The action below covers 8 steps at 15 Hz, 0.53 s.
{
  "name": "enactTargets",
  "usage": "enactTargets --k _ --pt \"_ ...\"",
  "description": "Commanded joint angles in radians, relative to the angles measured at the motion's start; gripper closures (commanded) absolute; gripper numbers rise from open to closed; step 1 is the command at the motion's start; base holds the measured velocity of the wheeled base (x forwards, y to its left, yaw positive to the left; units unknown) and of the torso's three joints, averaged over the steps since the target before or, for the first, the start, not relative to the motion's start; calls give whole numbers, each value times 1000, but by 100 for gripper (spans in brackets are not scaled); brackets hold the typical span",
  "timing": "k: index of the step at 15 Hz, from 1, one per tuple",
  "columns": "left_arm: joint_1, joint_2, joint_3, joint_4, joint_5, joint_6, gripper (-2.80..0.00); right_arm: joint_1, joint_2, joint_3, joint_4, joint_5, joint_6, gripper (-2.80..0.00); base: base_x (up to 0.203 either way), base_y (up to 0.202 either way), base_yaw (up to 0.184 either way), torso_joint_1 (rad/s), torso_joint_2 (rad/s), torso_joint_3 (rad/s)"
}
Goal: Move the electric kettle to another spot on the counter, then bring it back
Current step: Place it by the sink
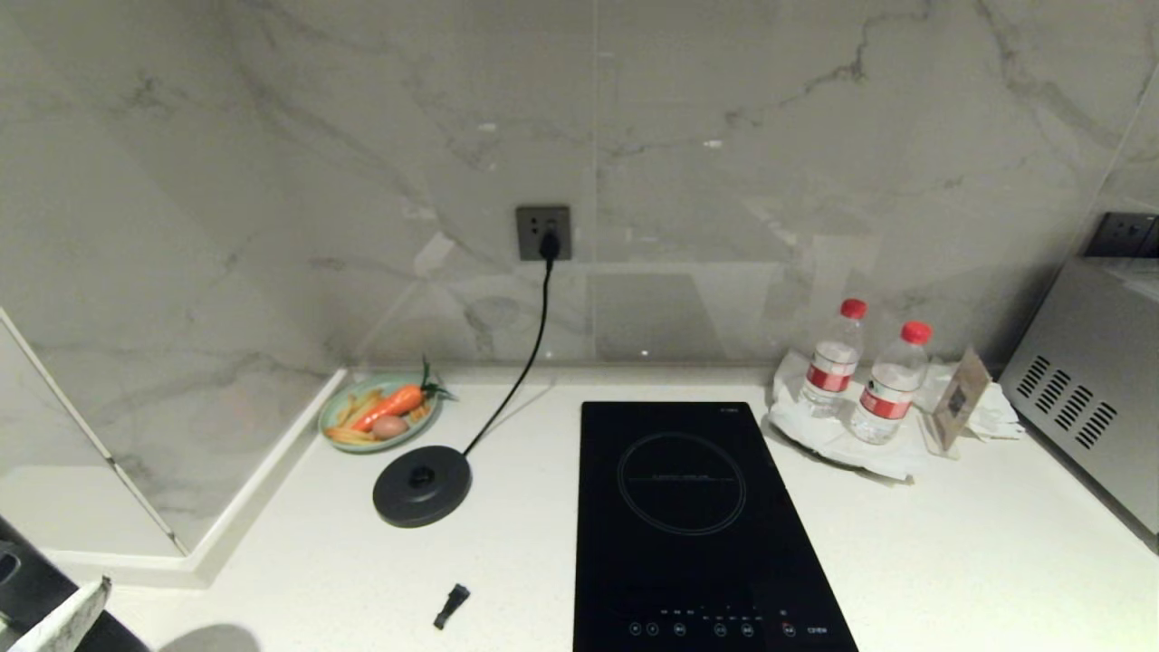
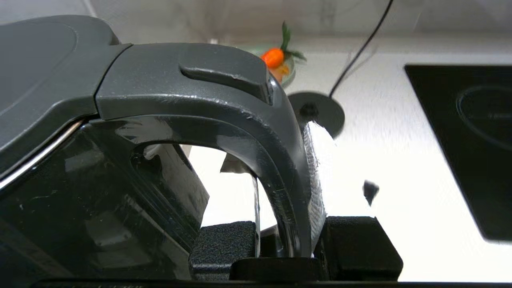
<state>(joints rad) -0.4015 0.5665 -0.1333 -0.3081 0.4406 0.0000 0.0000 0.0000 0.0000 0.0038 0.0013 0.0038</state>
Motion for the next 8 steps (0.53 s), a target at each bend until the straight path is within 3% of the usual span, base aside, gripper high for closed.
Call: enactTargets --k 1,8 --pt "4 -92 -28 95 -9 -8 0 0 0 0 1 0 -1 0 0 0 0 0 0 0" --pt "4 -96 -16 97 -17 -25 0 0 0 0 1 0 1 0 0 0 0 0 0 0"
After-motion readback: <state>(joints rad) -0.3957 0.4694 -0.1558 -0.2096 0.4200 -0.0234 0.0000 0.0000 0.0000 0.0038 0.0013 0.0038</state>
